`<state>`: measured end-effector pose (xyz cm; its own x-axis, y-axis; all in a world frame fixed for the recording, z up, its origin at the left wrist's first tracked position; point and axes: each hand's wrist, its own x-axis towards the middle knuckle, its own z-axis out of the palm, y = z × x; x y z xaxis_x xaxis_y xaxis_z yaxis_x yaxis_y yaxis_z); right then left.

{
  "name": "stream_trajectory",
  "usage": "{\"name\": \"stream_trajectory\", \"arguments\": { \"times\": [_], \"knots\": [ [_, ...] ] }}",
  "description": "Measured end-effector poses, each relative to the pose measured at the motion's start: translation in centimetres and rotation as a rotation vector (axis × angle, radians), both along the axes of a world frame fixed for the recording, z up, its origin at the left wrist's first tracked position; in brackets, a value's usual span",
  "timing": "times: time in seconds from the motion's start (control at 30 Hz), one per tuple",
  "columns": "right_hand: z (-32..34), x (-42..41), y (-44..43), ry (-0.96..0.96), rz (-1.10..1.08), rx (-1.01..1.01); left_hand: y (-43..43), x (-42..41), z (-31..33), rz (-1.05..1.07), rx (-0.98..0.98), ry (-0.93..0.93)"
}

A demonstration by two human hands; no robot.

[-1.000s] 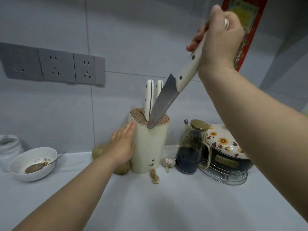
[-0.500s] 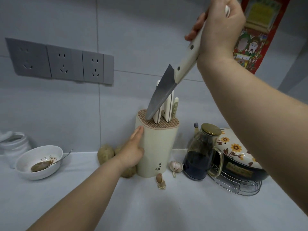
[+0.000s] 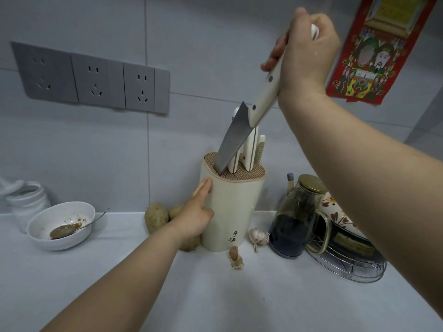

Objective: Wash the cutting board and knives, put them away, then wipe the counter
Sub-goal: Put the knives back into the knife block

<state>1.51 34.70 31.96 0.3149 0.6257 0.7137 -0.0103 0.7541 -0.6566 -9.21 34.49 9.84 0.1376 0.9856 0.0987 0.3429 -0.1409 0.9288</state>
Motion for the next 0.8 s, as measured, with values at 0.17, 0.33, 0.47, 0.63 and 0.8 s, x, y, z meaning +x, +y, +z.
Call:
{"name": "stream_trajectory", "arguments": {
  "times": [0.17,0.33,0.47,0.63,0.8],
  "knots": [
    [-0.5,-0.8,0.5,-0.044,-0.035,-0.015,0.2,-0.1,-0.1,0.002,-0.001,-0.008],
    [-3.9,-1.8,2.1,-0.165,-0.054,-0.115,0.2,-0.1,-0.4,-0.007,0.008,0.000],
    [-7.4,-2.1,3.1,-0.285,-0.052,-0.204,0.4,-0.2,-0.7,-0.020,0.007,0.006],
    [-9.3,-2.4,3.7,-0.393,-0.020,-0.307,0.5,-0.2,-1.1,-0.016,0.010,-0.007],
    [-9.7,-2.3,4.1,-0.497,-0.012,-0.385,0.5,-0.1,-1.0,-0.016,0.017,0.004]
  ]
}}
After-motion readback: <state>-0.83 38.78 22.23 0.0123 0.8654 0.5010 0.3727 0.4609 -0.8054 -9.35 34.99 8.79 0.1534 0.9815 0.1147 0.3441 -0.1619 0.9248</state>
